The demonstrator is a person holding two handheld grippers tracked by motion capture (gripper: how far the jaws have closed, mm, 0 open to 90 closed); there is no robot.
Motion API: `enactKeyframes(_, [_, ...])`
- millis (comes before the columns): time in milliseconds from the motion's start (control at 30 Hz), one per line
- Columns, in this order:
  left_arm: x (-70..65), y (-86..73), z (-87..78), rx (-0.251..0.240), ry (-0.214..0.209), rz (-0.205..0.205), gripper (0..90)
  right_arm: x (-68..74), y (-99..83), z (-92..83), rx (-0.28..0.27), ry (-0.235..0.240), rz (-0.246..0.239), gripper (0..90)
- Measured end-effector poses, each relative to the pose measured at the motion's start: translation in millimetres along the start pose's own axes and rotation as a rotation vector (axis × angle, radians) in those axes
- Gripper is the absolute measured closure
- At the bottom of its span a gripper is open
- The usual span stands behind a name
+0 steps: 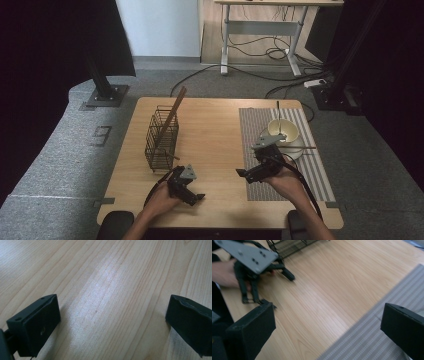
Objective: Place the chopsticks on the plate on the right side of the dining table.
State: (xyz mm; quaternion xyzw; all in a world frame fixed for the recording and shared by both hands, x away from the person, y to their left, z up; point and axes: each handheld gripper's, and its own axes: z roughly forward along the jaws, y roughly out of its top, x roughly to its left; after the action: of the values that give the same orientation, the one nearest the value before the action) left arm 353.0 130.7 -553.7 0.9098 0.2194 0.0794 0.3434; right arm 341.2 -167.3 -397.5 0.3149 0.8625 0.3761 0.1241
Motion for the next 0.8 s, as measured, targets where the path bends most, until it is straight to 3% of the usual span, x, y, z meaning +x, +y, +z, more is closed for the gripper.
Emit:
enactKeyframes(233, [-0.3,-0.3,-0.2,0.0,0.0,-0.001,0.0,6.0,20.0,11.4,-0.003,0.0,-0.022,0.0])
enactKeyframes(367, [-0.4,-0.5,-0.6,0.003,-0.001,0.003,0.0,6.3,28.4,19.6,-0.013,0.023,0.021,0.0])
enactKeyframes(500, [-0.5,-0.7,-0.8,0.003,-0.003,0.004,0.0,7.9,34.2,26.0,-0.011,0.015,0.003,0.0])
enactKeyframes(600, [-0.9,-1.0,-0.9,0.001,-0.004,0.006,0.0,12.1,42.1,34.0,-0.012,0.055,0.011,0.0])
enactKeyframes(800, [-1.0,-1.1,-1.2,0.004,-0.005,0.01,0.0,24.3,57.3,44.8,-0.009,0.082,-0.019,0.0])
